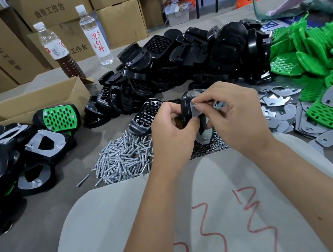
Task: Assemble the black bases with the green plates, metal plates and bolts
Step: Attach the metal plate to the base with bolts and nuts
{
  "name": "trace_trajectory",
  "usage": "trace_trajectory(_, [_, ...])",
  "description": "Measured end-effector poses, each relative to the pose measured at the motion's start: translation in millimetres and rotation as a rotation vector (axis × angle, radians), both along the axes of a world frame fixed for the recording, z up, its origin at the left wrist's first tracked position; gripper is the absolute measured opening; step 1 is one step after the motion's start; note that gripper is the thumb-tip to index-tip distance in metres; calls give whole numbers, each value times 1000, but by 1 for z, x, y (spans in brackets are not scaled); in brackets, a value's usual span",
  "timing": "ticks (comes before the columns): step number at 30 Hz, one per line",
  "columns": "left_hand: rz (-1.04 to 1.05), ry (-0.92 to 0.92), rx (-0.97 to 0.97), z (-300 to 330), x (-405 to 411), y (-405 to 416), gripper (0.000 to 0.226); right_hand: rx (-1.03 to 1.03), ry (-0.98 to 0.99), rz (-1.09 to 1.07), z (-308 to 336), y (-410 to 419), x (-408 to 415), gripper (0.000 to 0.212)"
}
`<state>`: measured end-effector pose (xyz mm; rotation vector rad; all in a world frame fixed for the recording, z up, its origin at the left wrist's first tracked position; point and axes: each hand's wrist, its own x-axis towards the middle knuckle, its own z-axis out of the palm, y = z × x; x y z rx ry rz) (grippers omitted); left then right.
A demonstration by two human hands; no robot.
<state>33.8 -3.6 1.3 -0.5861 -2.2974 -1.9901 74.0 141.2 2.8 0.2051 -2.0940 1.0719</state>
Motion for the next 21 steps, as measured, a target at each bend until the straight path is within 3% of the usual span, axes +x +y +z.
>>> trace_trajectory(9, [45, -10, -32, 1, 1, 1, 16, -526, -124, 157, 4, -2, 0, 15])
trace_trajectory(21, [83, 14, -56, -1, 1, 3, 20, -400, -154, 96, 0, -7, -2, 20])
